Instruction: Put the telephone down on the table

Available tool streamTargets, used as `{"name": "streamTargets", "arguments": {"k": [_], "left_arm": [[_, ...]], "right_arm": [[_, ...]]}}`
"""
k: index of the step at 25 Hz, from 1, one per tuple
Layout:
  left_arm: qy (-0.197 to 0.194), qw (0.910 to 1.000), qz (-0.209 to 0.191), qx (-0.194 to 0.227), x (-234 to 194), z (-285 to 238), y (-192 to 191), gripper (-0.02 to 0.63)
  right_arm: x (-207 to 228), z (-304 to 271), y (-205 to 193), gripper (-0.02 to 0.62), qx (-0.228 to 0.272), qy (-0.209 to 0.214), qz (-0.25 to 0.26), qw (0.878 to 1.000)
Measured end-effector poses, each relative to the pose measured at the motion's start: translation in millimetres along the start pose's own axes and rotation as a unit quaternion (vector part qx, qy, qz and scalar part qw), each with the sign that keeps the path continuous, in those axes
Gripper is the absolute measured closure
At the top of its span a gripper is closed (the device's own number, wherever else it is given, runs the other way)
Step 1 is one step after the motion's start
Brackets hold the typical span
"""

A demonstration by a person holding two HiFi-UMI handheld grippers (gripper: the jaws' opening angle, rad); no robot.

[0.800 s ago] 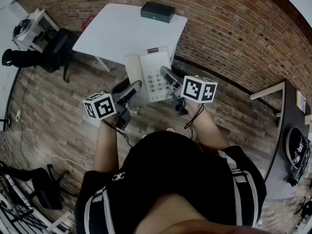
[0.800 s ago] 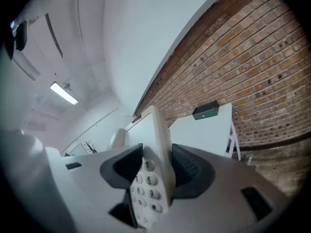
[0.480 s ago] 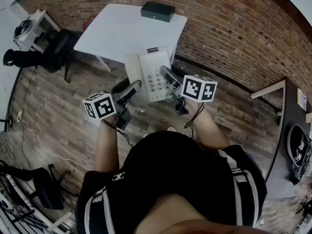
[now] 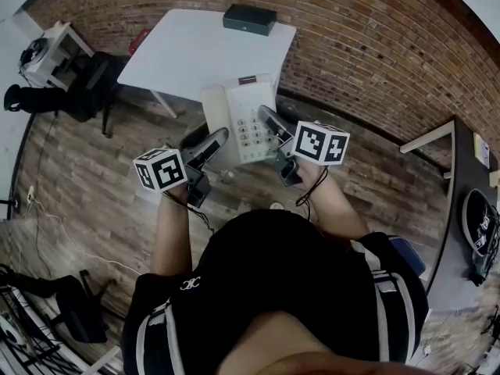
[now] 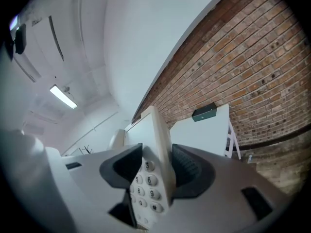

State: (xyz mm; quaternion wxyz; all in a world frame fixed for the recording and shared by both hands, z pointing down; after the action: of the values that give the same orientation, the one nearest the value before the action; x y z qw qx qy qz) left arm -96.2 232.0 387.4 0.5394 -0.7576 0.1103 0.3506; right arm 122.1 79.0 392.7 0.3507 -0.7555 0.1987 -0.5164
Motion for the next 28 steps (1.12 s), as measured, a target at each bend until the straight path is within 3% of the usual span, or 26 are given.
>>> {"name": "streamTargets", "arguments": {"k": [13,28], "left_arm": [[-0.034,0.9991,-0.015,-0.021,-18.2,48.2,-4.1,0.309],[-0.045,0.9986,-0.02,-0.018,-35.0,42.0,10.6,0.31]], "right_arm": [[-46.3,0.9,-42.9,0.42,0.04,-0.026,0.007,0.999],[-46.6,-15.6,-35.3,0.42,0.053,-0.036,0.014,0.998]]}}
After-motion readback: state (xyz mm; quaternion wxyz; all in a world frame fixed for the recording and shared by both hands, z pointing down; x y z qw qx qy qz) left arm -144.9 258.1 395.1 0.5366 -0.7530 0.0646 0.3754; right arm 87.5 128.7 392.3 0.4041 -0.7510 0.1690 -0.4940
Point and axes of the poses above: the fingertips, and each gripper's own axes: z backward along the fingers, x to its right, y out of its top, the point moved 10 cm from there along z, backward along the fingers, and after that the axes turned 1 degree about x, right-handed, at the moved point
